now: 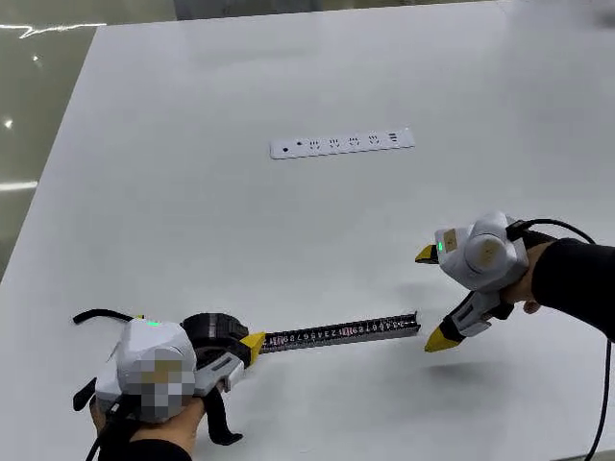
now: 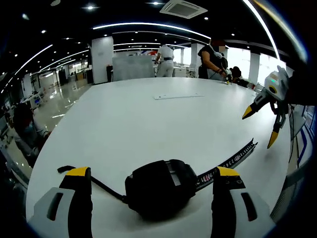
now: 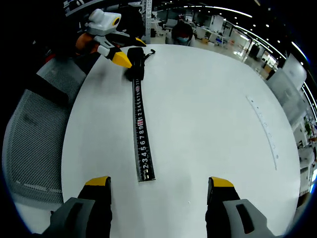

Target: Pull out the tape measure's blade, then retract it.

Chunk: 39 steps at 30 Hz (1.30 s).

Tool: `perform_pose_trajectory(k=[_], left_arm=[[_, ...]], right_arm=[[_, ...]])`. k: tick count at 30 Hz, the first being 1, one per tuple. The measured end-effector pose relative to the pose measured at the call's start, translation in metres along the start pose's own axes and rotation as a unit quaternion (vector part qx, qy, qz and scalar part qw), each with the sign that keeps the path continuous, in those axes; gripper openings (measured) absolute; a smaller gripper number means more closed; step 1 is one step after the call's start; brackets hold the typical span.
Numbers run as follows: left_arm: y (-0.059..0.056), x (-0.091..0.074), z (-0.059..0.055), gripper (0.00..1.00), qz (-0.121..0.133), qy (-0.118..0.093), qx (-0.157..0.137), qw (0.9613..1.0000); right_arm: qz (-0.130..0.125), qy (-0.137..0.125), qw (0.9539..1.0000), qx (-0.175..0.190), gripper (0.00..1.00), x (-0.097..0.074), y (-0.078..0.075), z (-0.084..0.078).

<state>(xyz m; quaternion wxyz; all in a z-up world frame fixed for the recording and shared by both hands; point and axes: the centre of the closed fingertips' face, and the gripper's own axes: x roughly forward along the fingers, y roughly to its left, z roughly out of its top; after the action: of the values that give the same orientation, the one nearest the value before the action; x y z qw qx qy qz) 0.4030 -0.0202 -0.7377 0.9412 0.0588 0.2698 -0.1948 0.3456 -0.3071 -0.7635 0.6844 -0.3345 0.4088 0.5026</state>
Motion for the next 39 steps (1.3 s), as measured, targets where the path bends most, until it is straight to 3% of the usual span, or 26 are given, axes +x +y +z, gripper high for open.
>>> perform_pose_trajectory(k=[10, 18, 29, 39], left_arm=[[0.002, 0.004, 0.000, 0.99, -0.008, -0.006, 0.010, 0.9999], [0.001, 0.007, -0.003, 0.99, -0.010, -0.002, -0.003, 0.9999], [-0.001, 0.008, 0.000, 0.99, -0.014, -0.011, -0.007, 0.9998], [0.005, 0.007, 0.000, 0.98, -0.005, -0.013, -0.014, 0.9998]], right_arm=[[0.013, 0.011, 0.9998, -0.009, 0.54, 0.015, 0.003, 0.000], [0.032, 0.023, 0.9990, -0.019, 0.35, 0.024, 0.013, -0.003], [0.030, 0.023, 0.9990, -0.025, 0.22, 0.025, 0.014, -0.002], [0.036, 0.032, 0.9983, -0.032, 0.15, 0.028, 0.017, -0.006]])
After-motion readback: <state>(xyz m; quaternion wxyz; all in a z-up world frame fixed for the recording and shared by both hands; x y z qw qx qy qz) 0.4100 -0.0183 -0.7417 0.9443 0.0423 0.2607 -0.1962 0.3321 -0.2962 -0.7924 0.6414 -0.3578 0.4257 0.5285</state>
